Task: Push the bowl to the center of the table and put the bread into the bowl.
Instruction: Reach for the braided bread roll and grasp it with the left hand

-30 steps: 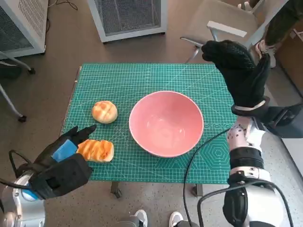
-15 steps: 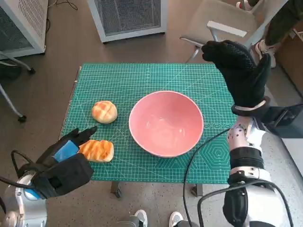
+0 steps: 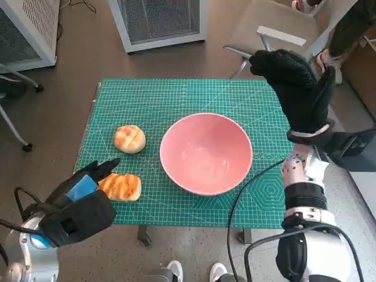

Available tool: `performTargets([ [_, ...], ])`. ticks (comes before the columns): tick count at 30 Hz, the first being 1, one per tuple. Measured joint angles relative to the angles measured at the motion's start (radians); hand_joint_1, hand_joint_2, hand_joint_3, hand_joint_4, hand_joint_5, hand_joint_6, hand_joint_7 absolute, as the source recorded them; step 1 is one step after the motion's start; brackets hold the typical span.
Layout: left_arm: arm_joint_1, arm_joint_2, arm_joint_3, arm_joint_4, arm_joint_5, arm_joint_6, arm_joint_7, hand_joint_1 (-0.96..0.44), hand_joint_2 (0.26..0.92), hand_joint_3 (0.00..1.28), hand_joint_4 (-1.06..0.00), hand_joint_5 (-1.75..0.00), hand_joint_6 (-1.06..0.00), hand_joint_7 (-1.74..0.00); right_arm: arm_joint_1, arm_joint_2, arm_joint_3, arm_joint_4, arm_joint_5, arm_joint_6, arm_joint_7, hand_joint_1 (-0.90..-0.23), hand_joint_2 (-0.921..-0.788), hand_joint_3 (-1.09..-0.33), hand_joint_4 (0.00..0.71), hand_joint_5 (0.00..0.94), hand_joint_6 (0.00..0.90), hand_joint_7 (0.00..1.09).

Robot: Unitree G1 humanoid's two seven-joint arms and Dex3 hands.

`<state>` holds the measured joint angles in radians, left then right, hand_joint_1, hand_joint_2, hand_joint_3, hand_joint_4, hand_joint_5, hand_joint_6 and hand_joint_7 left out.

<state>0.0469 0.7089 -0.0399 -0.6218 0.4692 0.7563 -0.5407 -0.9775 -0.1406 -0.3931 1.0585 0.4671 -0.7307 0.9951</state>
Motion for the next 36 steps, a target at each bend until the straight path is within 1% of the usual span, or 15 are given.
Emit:
performTargets([
  [8, 0.013, 0.011, 0.002, 0.0, 0.0, -0.002, 0.0, -0.07, 0.776, 0.0, -0.11, 0.0, -0.29, 0.0, 0.013, 0.011, 0.014, -0.017, -0.002, -0.008, -0.018, -0.597, -0.921, -0.631, 0.176, 0.002, 0.07, 0.46],
  [17, 0.017, 0.015, 0.006, 0.0, -0.001, -0.006, 0.0, -0.08, 0.776, 0.0, -0.11, 0.0, -0.29, 0.0, 0.014, 0.011, 0.027, -0.021, -0.002, -0.023, -0.023, -0.584, -0.921, -0.661, 0.171, 0.0, 0.054, 0.48],
  [36, 0.015, 0.025, 0.0, 0.015, 0.004, -0.014, 0.002, -0.08, 0.774, 0.0, -0.12, 0.0, -0.3, 0.0, 0.014, 0.011, 0.043, -0.021, -0.002, -0.025, -0.033, -0.588, -0.921, -0.662, 0.17, 0.0, 0.032, 0.5],
])
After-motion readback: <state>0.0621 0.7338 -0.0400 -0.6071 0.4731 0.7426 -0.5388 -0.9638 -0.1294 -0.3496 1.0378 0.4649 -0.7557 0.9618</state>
